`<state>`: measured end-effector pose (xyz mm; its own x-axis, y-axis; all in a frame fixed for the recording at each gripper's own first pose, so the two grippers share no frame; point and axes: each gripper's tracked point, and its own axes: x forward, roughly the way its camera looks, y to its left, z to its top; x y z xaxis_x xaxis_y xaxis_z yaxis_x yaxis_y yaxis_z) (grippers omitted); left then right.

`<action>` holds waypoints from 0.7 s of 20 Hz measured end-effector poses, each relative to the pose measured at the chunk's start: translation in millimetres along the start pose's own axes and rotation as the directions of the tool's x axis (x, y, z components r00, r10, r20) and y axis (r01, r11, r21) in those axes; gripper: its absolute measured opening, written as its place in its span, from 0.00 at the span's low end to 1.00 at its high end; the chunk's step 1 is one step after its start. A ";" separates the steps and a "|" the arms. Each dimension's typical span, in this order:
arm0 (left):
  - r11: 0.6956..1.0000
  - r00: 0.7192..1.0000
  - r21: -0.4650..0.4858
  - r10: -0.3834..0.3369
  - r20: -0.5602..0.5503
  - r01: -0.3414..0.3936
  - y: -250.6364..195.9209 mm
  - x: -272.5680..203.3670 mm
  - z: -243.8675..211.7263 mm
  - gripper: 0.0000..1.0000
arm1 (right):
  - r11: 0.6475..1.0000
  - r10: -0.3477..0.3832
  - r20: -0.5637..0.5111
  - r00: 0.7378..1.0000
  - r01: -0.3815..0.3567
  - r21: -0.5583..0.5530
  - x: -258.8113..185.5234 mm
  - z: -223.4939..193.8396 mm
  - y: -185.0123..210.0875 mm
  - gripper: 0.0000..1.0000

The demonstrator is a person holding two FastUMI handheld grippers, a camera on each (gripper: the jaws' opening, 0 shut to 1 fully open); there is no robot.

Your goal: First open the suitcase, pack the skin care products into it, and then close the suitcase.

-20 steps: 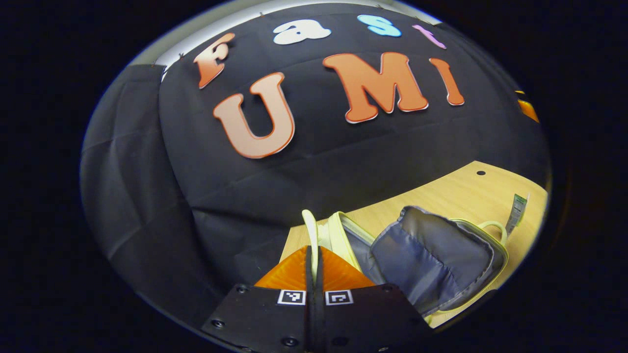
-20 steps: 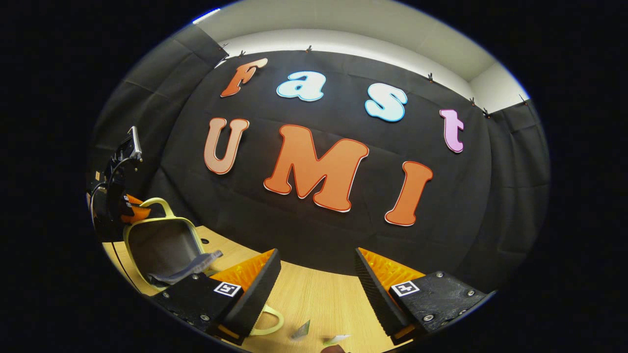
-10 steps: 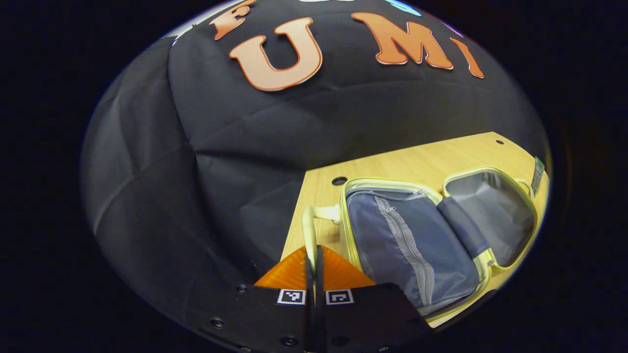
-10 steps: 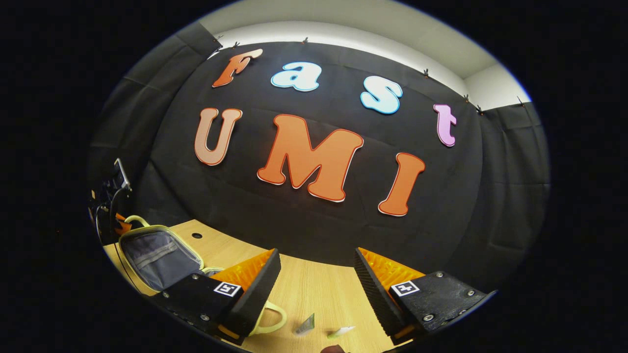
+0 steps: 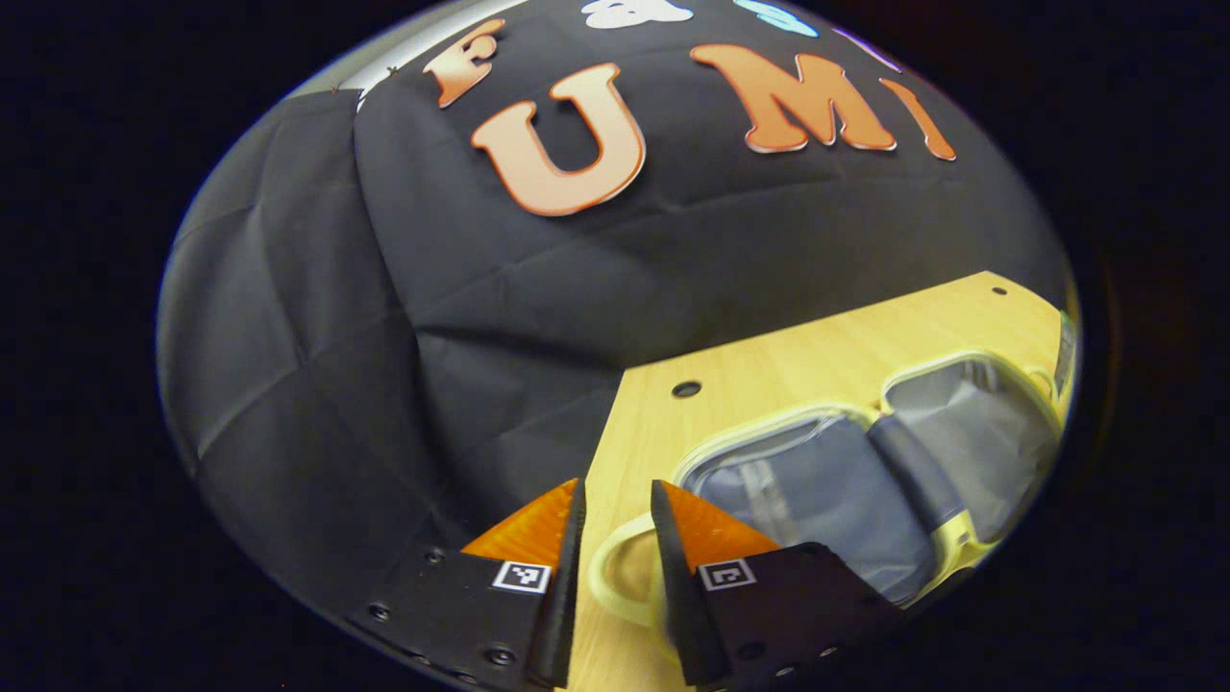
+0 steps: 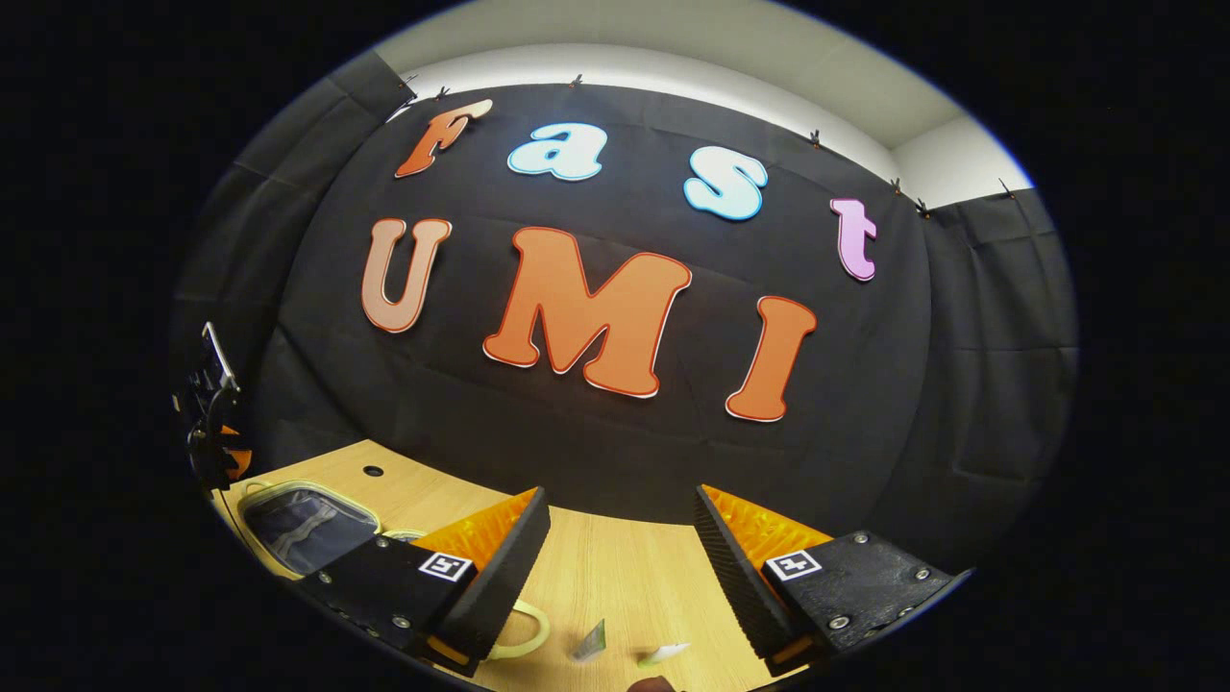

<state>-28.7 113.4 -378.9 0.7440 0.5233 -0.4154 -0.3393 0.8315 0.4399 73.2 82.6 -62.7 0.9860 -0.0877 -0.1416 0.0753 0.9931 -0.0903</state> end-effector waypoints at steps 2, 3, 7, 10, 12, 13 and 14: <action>0.999 0.998 -0.026 -0.046 0.034 0.047 -32.2 -16.3 22.7 0.51 | 1.000 0.005 -0.014 1.000 -0.005 -0.007 0.9 -8.9 -5.9 0.95; 0.997 0.996 -0.038 -0.067 0.052 0.069 -49.3 -25.6 33.8 0.55 | 1.000 0.010 -0.018 1.000 -0.010 -0.012 1.9 -11.9 -9.0 0.95; 0.985 0.983 -0.065 -0.154 0.103 0.161 -122.5 -52.8 69.8 0.65 | 0.999 0.025 -0.029 0.999 -0.026 -0.029 3.2 -25.3 -31.8 0.95; 0.965 0.966 -0.086 -0.240 0.093 0.248 -184.7 -67.7 75.7 0.67 | 0.999 0.037 -0.068 0.997 -0.037 -0.007 5.7 -41.3 -48.7 0.95; 0.954 0.954 -0.074 -0.282 0.101 0.290 -224.0 -80.5 83.5 0.75 | 0.999 0.044 -0.083 0.996 -0.042 0.020 5.6 -49.5 -62.9 0.95; 0.948 0.947 -0.072 -0.301 0.108 0.310 -241.1 -87.8 87.2 0.75 | 0.999 0.048 -0.085 0.995 -0.046 0.026 6.4 -51.6 -68.1 0.95; 0.939 0.938 -0.070 -0.328 0.113 0.336 -259.3 -94.3 91.4 0.79 | 0.998 0.052 -0.085 0.995 -0.050 0.025 5.3 -54.3 -74.2 0.95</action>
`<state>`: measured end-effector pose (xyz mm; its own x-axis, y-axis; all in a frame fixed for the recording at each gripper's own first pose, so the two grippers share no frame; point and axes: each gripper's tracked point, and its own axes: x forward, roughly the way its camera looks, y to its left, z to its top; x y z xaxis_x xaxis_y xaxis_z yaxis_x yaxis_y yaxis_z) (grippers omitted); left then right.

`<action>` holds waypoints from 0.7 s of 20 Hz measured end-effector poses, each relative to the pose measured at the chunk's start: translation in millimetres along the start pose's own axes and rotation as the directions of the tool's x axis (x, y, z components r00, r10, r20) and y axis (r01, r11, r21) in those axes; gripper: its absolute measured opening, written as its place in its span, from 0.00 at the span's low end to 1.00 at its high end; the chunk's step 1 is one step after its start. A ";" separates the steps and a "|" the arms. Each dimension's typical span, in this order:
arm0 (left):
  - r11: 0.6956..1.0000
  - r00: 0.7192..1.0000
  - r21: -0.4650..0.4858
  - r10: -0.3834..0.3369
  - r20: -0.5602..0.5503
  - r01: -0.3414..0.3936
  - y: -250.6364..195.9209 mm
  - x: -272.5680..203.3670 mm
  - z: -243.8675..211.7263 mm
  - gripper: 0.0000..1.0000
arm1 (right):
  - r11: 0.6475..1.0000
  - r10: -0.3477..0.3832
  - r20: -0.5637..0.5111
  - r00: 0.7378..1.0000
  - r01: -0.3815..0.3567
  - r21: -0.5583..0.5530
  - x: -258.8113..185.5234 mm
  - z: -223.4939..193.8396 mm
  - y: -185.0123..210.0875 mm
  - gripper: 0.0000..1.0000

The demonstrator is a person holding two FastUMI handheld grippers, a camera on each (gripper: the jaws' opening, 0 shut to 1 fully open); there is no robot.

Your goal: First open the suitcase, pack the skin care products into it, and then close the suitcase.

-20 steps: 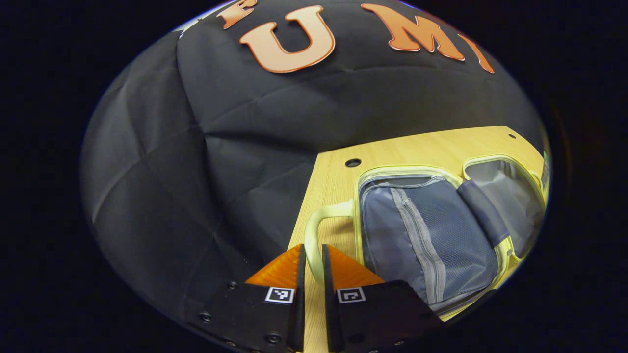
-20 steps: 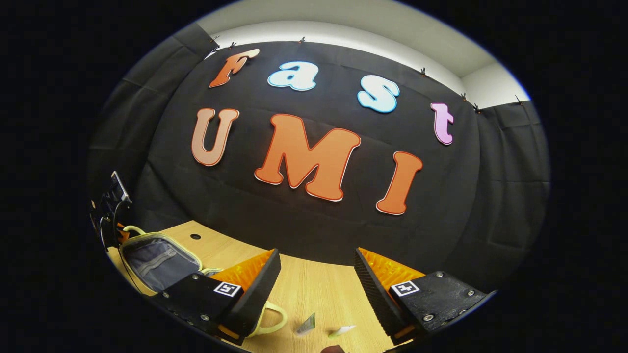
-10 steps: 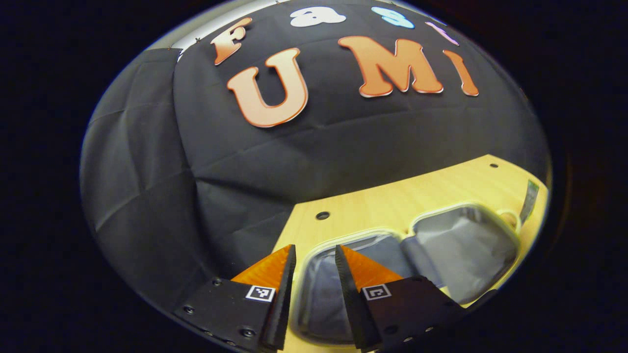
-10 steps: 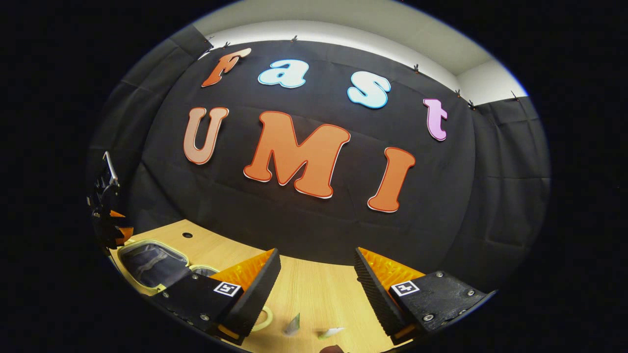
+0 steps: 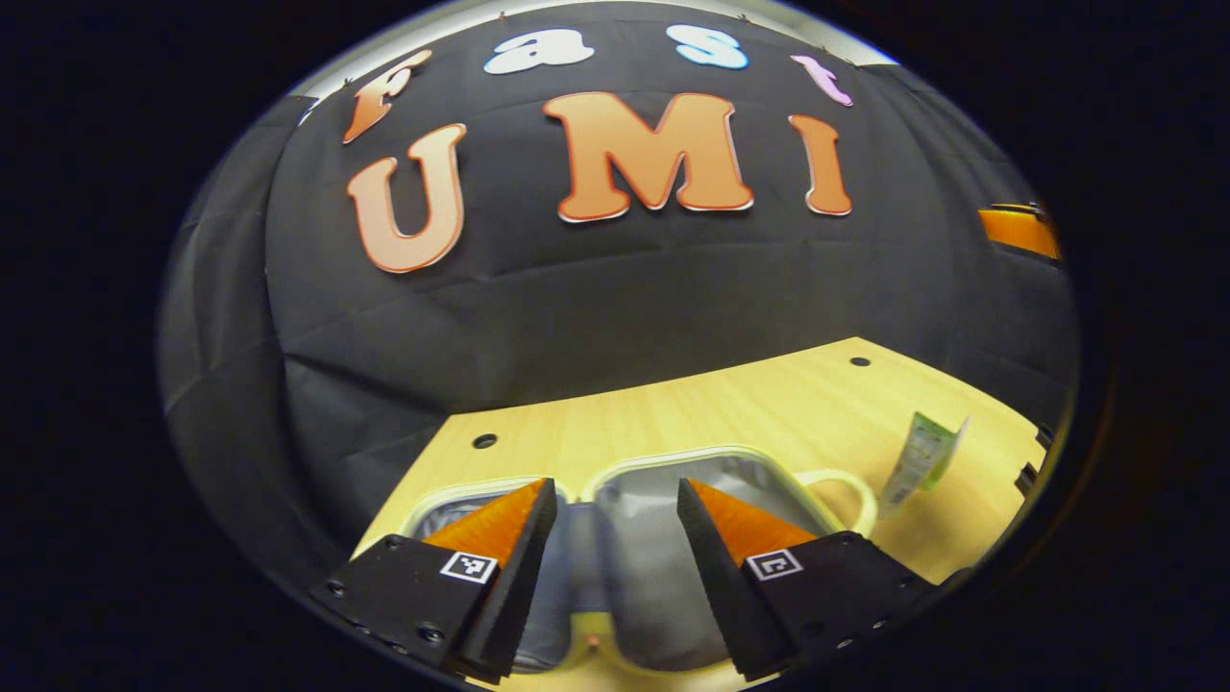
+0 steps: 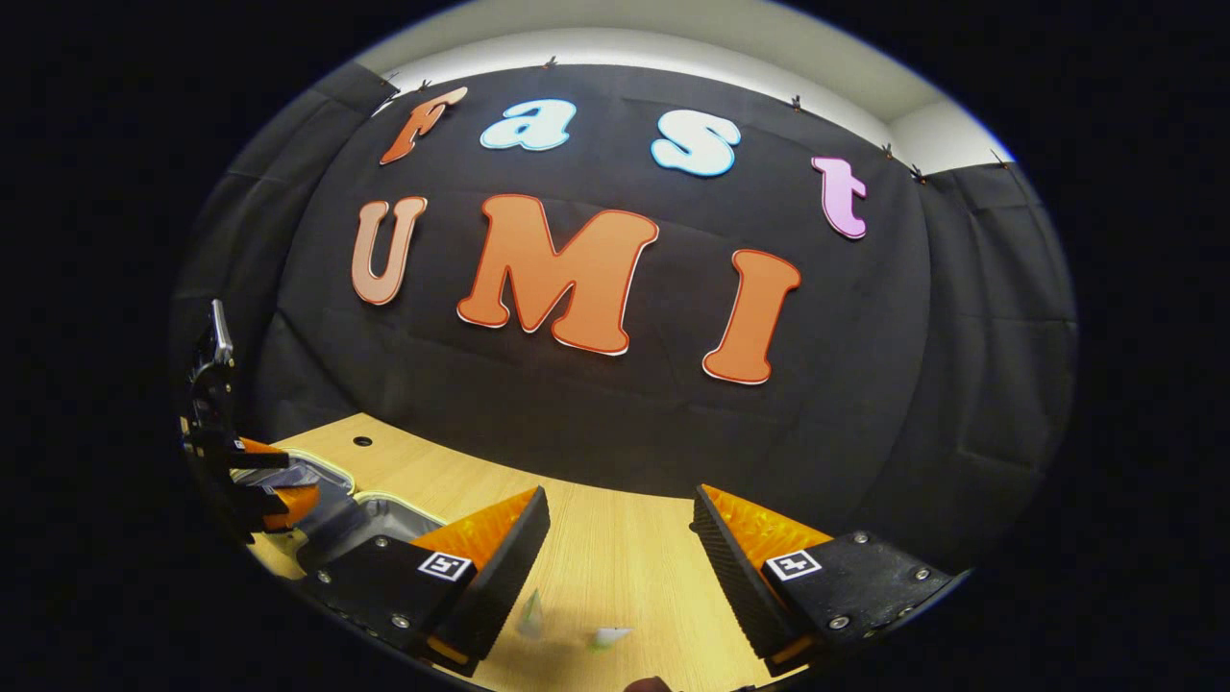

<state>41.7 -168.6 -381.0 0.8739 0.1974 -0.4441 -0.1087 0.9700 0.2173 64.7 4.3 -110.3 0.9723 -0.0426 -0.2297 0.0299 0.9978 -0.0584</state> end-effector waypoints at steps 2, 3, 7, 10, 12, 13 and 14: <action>0.999 0.999 -0.013 -0.041 0.001 0.041 -36.2 2.1 2.0 0.85 | 1.000 0.006 -0.006 1.000 -0.006 -0.015 0.0 -7.6 -12.5 0.95; 0.996 0.997 -0.030 -0.082 -0.002 0.082 -57.8 1.4 2.6 0.82 | 1.000 0.011 -0.019 1.000 -0.011 -0.019 -0.2 -13.3 -17.8 0.95; 0.985 0.985 -0.023 -0.174 -0.003 0.174 -128.9 5.6 -2.8 0.89 | 1.000 0.024 -0.048 0.999 -0.025 -0.017 -1.3 -30.6 -35.0 0.95; 0.966 0.966 -0.010 -0.259 -0.013 0.259 -183.0 10.1 -15.1 0.91 | 0.999 0.025 -0.045 0.999 -0.026 -0.032 0.1 -33.1 -49.7 0.96; 0.956 0.955 0.007 -0.294 -0.028 0.295 -210.5 14.1 -27.6 0.91 | 0.999 0.026 -0.041 0.999 -0.027 -0.040 0.0 -33.8 -58.8 0.96; 0.952 0.952 0.022 -0.304 -0.032 0.304 -221.6 16.1 -32.2 0.91 | 0.999 0.023 -0.040 0.999 -0.025 -0.046 0.6 -33.3 -63.0 0.96; 0.948 0.948 0.035 -0.315 -0.035 0.316 -231.3 19.4 -36.3 0.91 | 0.998 0.024 -0.040 0.999 -0.026 -0.051 0.4 -33.8 -67.1 0.96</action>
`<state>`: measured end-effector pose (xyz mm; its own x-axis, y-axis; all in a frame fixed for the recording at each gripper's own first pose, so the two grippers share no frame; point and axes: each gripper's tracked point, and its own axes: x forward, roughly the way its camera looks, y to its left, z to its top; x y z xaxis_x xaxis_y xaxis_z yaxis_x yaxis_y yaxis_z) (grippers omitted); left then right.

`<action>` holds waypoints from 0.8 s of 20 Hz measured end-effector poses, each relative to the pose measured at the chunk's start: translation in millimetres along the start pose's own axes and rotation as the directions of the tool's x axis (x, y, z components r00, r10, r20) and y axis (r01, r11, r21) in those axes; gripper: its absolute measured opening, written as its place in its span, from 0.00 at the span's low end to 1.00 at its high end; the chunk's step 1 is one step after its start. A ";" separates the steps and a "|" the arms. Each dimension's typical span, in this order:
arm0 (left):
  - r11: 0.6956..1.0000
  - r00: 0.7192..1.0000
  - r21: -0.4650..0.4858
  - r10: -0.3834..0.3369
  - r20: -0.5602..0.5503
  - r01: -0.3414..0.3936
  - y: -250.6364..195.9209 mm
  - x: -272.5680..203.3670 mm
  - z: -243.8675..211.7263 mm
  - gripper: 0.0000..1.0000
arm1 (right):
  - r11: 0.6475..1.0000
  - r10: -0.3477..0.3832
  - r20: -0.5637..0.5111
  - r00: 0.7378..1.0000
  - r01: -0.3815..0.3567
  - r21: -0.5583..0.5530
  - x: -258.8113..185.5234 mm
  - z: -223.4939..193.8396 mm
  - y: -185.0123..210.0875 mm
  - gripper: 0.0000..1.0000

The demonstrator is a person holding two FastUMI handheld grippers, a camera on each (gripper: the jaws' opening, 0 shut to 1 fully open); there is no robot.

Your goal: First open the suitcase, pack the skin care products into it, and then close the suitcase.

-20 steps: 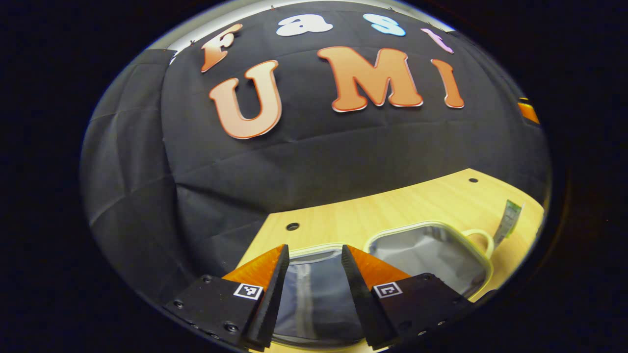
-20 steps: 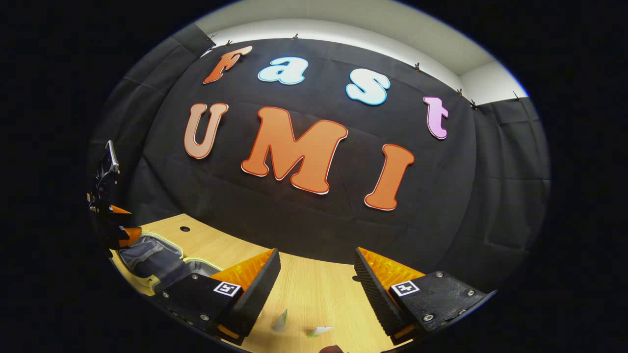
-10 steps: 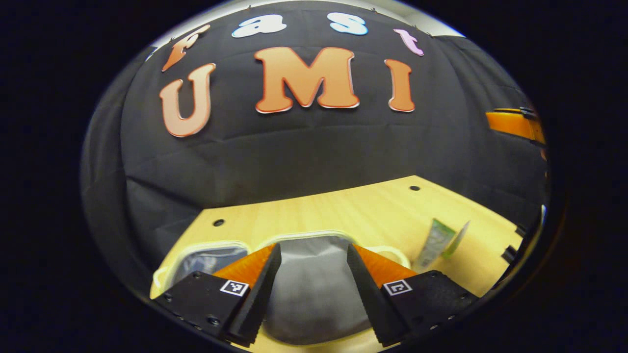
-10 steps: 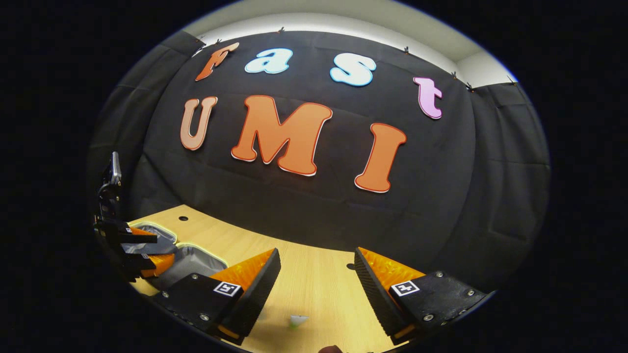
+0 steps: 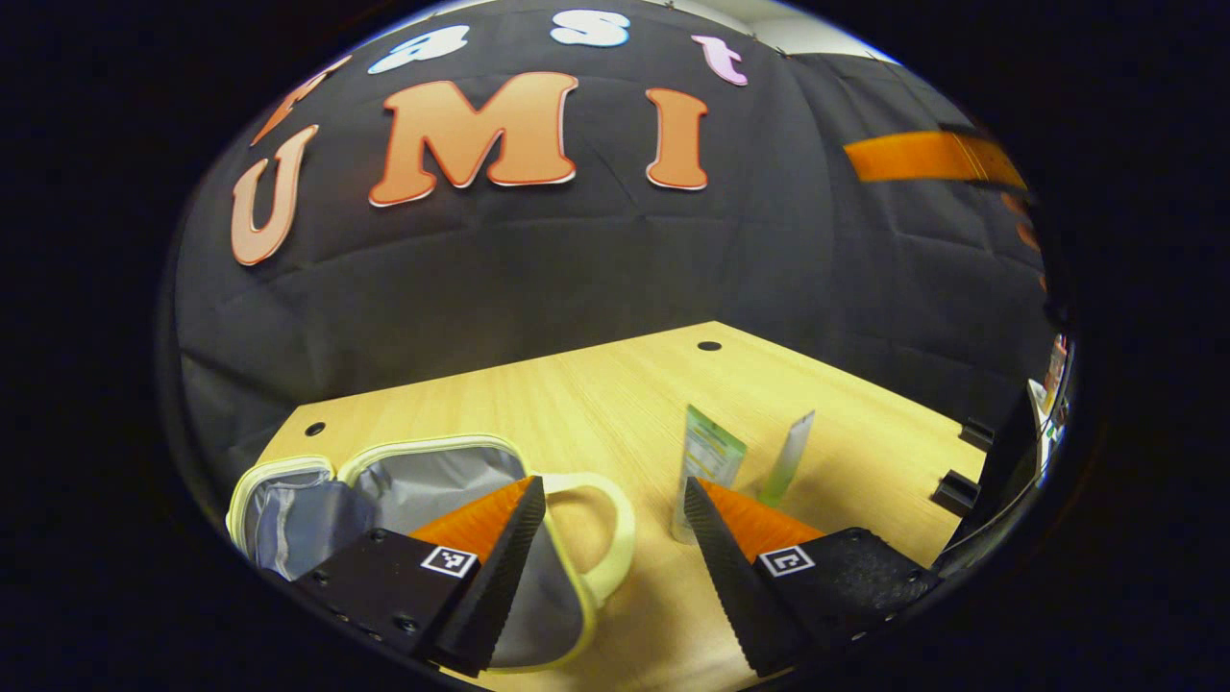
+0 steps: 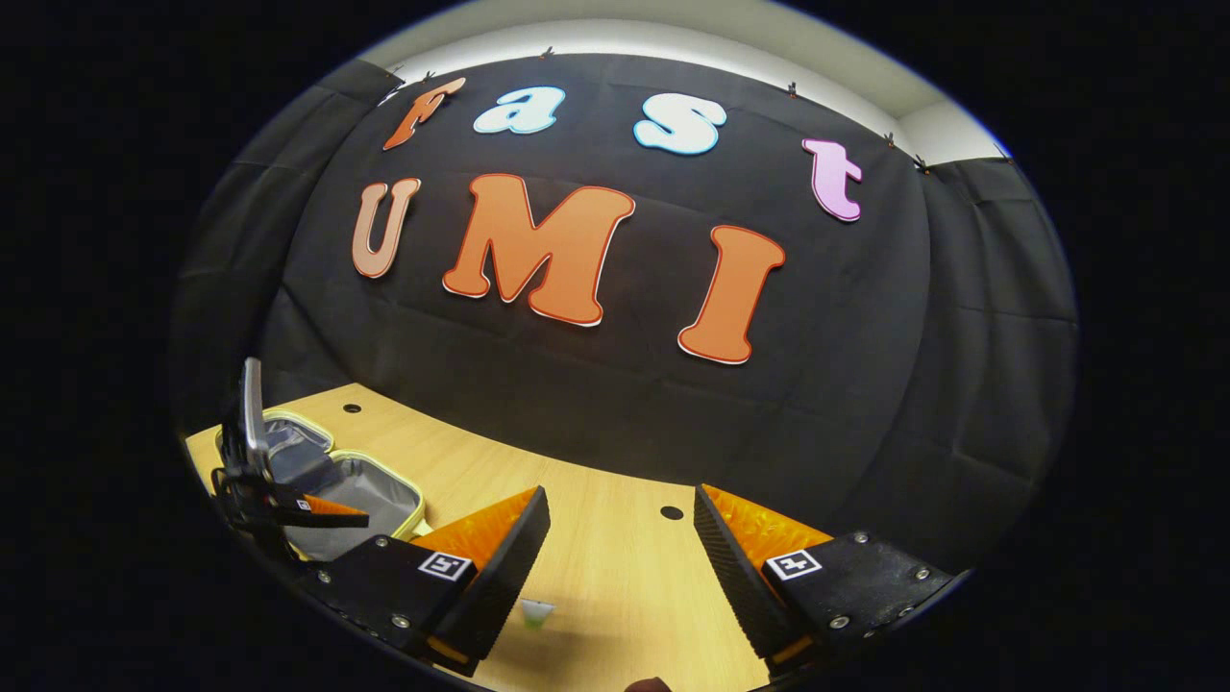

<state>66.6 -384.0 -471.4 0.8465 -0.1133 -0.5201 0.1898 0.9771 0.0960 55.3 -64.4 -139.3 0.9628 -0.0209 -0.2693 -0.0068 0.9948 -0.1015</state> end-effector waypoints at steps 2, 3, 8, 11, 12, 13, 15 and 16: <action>1.000 1.000 0.014 -0.021 -0.014 0.021 -15.9 10.5 -9.3 0.91 | 1.000 -0.004 -0.004 1.000 0.004 -0.013 -0.7 -3.0 -8.5 0.96; 0.999 0.999 0.024 -0.030 -0.020 0.030 -22.8 14.3 -12.1 0.91 | 1.000 -0.005 -0.003 1.000 0.005 -0.017 -0.3 -3.2 -11.4 0.96; 0.998 0.998 0.051 -0.039 -0.039 0.041 -45.6 44.8 -29.6 0.89 | 0.999 0.026 -0.002 1.000 -0.026 -0.037 -2.5 -8.4 -17.0 0.95; 0.999 0.999 0.031 -0.019 -0.050 0.020 -50.3 65.9 -36.3 0.77 | 0.997 0.056 0.007 0.998 -0.055 -0.054 -3.5 -9.4 -15.2 0.95; 1.000 0.999 0.023 -0.016 -0.052 0.017 -51.6 72.8 -39.2 0.75 | 0.996 0.068 0.007 0.998 -0.068 -0.058 -2.7 -11.3 -12.7 0.96; 1.000 0.998 0.012 -0.017 -0.059 0.018 -53.5 77.8 -40.5 0.61 | 0.995 0.076 0.005 0.997 -0.075 -0.062 -2.8 -13.7 -11.1 0.96; 1.000 0.999 0.010 0.004 -0.052 -0.004 -53.5 84.0 -37.5 0.45 | 0.992 0.109 -0.013 0.994 -0.110 -0.066 -2.6 -22.0 -4.8 0.95; 1.000 0.998 0.007 0.006 -0.064 -0.005 -53.7 82.0 -38.8 0.39 | 0.991 0.116 -0.020 0.993 -0.117 -0.070 -5.1 -28.1 -3.7 0.96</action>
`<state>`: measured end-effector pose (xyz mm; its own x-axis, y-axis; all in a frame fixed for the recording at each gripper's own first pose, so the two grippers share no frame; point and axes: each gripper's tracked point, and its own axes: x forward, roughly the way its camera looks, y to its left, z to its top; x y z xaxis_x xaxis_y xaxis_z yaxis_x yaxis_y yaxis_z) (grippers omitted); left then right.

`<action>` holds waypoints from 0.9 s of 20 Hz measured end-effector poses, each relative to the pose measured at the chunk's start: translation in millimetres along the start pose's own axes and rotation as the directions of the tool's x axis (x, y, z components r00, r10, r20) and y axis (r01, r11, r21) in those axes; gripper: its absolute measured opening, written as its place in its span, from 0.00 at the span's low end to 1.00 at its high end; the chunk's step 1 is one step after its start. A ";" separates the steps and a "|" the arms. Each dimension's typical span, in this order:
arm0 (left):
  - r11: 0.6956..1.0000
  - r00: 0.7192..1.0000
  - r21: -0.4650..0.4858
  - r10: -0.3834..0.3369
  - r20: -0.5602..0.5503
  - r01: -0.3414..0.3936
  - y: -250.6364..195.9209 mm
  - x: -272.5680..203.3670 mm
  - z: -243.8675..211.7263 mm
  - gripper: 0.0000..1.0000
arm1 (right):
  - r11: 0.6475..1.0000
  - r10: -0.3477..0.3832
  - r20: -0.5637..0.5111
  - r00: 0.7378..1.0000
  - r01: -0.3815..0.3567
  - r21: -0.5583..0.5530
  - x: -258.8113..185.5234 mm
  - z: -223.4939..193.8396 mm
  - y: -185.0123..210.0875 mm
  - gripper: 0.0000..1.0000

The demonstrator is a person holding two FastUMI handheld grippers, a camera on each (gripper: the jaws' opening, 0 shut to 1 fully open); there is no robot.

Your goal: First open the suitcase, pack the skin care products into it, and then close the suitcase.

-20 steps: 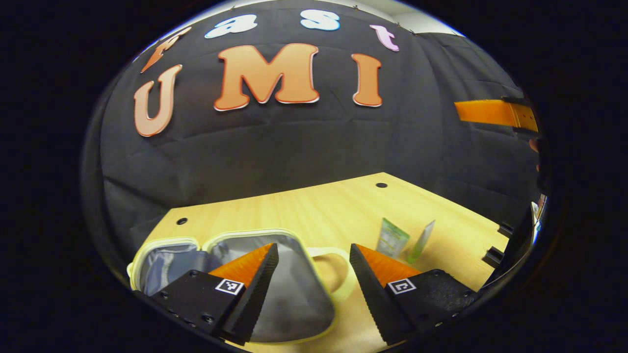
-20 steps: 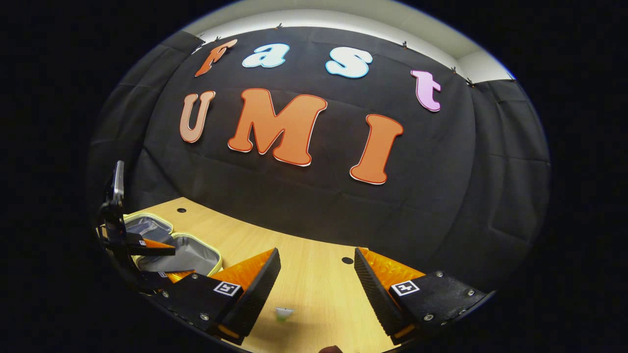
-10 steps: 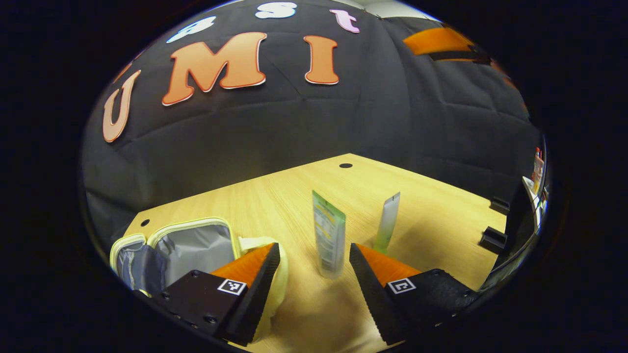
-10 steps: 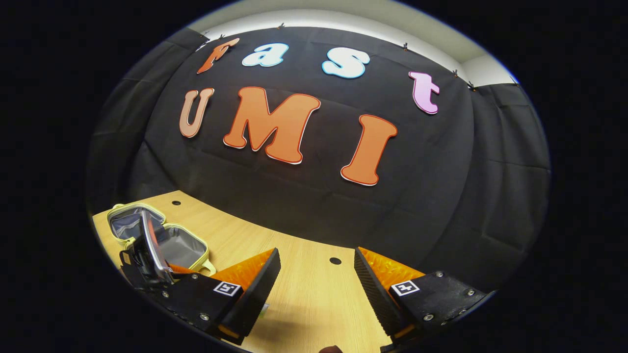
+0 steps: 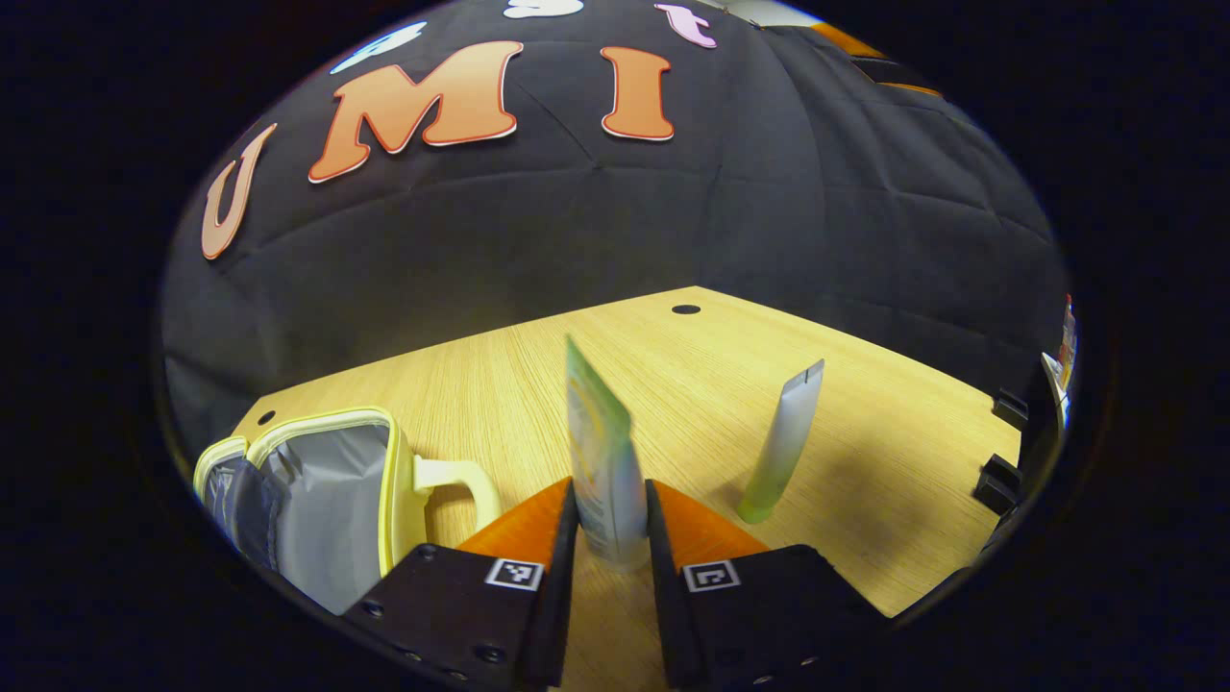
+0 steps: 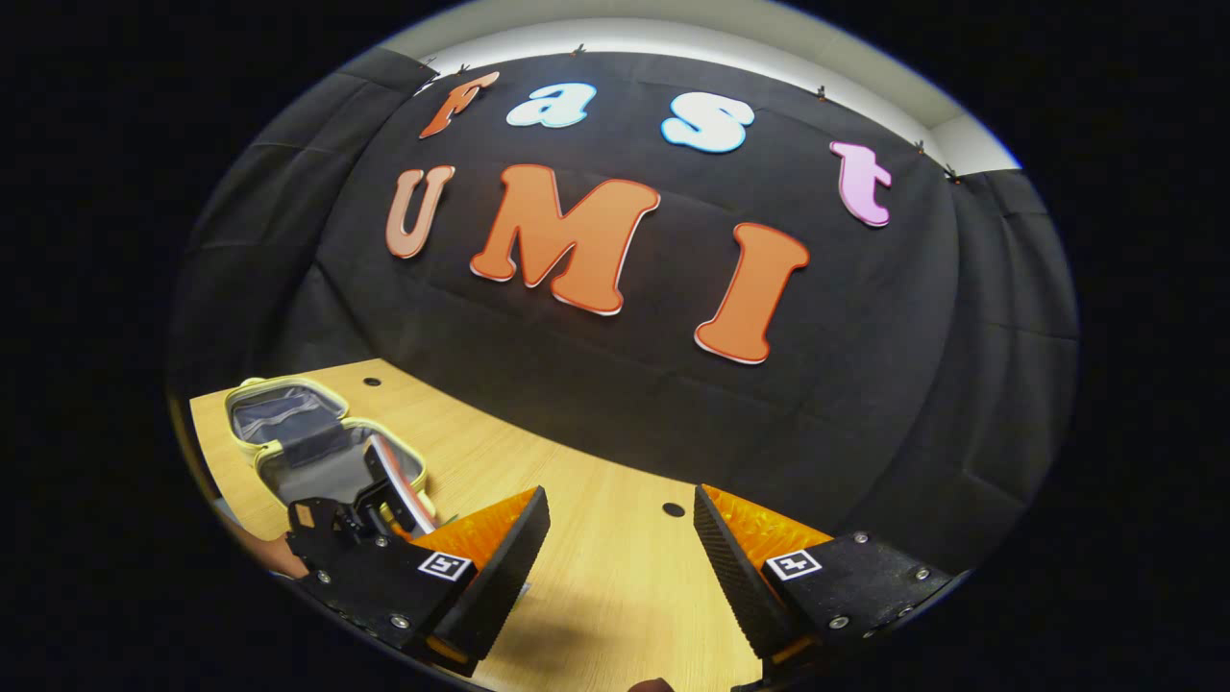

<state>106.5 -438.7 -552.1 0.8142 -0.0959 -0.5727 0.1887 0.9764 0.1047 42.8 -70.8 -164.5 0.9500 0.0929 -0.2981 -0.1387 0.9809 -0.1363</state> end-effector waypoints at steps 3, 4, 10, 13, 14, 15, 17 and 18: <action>1.000 1.000 -0.005 -0.004 0.004 0.004 1.3 -13.8 16.7 0.38 | 1.000 0.014 -0.015 1.000 -0.014 -0.009 0.6 -15.3 6.0 0.96; 1.000 1.000 -0.012 -0.002 0.017 0.002 3.9 -19.7 25.8 0.38 | 1.000 0.020 -0.032 0.999 -0.020 -0.007 1.5 -24.0 8.3 0.95; 0.998 0.996 -0.025 0.053 0.071 -0.051 36.5 -64.9 76.3 0.38 | 0.999 0.046 -0.095 0.994 -0.045 0.012 8.1 -64.5 21.8 0.96; 0.994 0.990 -0.039 0.101 0.098 -0.097 61.4 -94.2 98.8 0.38 | 0.993 0.103 -0.147 0.984 -0.093 0.074 14.5 -97.4 44.2 0.96; 0.992 0.988 -0.039 0.122 0.098 -0.119 69.8 -102.2 102.8 0.37 | 0.990 0.116 -0.162 0.980 -0.102 0.093 17.1 -105.8 50.9 0.96; 0.989 0.984 -0.039 0.144 0.103 -0.141 78.7 -110.3 106.1 0.37 | 0.988 0.130 -0.184 0.974 -0.111 0.109 20.4 -118.1 58.3 0.96; 0.983 0.978 -0.049 0.181 0.107 -0.177 95.1 -127.6 111.3 0.37 | 0.985 0.150 -0.214 0.965 -0.125 0.122 27.9 -135.0 73.1 0.96; 0.979 0.973 -0.054 0.204 0.107 -0.199 105.6 -137.1 111.9 0.37 | 0.985 0.150 -0.217 0.965 -0.128 0.114 34.7 -144.9 81.1 0.95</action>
<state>76.3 -344.1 -371.5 0.8894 0.0849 -0.4491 -0.0067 0.9849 0.1729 23.9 -12.7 -322.8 0.8347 0.2000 -0.5131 -0.2263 0.9740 0.0115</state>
